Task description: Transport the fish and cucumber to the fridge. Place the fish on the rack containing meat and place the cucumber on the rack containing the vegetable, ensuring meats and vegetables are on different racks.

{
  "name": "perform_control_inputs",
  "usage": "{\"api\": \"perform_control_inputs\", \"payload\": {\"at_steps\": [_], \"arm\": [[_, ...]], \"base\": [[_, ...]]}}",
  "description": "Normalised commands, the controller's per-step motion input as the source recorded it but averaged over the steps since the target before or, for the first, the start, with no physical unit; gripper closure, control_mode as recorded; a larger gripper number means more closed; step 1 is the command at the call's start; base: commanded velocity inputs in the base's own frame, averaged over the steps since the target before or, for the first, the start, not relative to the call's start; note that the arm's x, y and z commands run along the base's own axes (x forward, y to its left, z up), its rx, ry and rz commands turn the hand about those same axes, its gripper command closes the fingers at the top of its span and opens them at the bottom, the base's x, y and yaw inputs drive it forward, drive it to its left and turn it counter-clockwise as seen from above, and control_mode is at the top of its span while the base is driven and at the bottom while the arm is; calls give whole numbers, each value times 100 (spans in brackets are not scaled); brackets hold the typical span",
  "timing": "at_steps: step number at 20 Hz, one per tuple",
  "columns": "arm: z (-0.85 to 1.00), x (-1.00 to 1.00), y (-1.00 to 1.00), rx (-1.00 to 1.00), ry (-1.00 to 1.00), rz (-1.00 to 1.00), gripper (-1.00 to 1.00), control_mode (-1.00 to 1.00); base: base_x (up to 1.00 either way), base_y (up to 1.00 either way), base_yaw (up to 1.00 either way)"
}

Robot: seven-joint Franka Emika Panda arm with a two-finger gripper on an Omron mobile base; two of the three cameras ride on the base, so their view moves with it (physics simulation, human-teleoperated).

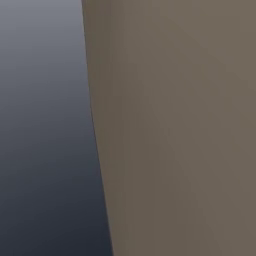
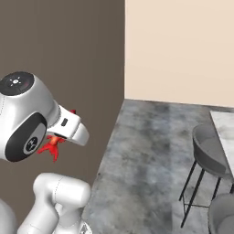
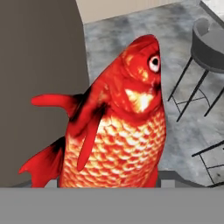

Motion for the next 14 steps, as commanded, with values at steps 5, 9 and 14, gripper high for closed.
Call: {"api": "perform_control_inputs", "payload": {"at_steps": [5, 9, 14], "arm": [[0, 0, 0, 0, 0, 0, 100, 100], [0, 0, 0, 0, 0, 0, 100, 100], [0, 0, 0, 0, 0, 0, 100, 100]], "base": [[100, -2, 0], [100, 0, -5], [100, 7, -20]]}}
